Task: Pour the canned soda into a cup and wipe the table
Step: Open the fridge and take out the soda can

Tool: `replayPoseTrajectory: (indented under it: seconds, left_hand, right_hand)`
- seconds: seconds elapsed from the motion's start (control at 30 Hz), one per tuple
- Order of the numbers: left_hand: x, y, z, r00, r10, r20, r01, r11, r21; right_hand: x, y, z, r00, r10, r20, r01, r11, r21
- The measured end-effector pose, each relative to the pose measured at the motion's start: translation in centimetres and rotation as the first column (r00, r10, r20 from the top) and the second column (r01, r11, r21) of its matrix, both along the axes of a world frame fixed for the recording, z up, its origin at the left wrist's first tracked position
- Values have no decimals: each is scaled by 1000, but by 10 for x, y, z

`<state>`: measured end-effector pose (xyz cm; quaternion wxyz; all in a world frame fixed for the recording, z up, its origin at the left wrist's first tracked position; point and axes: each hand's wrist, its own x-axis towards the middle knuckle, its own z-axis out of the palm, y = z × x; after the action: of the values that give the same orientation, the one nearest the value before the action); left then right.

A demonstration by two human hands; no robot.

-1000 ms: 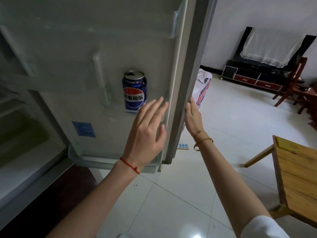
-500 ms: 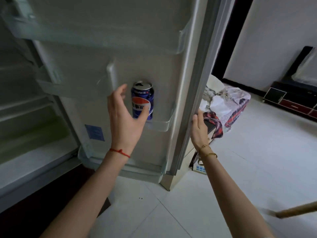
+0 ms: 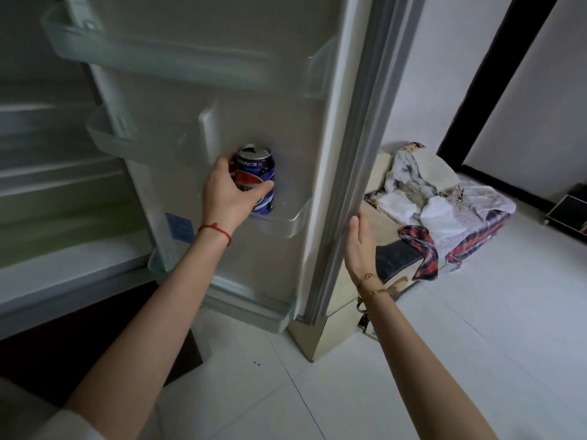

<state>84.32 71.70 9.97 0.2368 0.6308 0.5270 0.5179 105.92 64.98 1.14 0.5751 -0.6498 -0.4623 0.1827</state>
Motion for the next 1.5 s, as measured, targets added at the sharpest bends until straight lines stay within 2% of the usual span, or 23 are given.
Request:
replayPoseTrajectory:
  seconds: [0.13,0.37,0.83,1.37,1.5]
  left_hand:
    - [-1,-3,4,999,38,38,-38,999,-9]
    - [-1,-23,17,973,68,220,-80,996,46]
    - [-18,-93,31,951,76,301,-108,990,90]
    - [-49,-195,-3,933,54,356,-63,998,12]
    - [-68,-217,-13,930,53,362,-55,998,-6]
  right_hand:
    - [2,0,-1,1000,-9,1,9,1000,-8]
    - [12,-1,-5,999,45,-19,-45,999,-11]
    - [12,-12,-10,994,105,9,-104,994,-38]
    - [-29,-66,-24,982,120,149,-138,984,117]
    - [-49,-83,-30,980,102,173,-122,987,110]
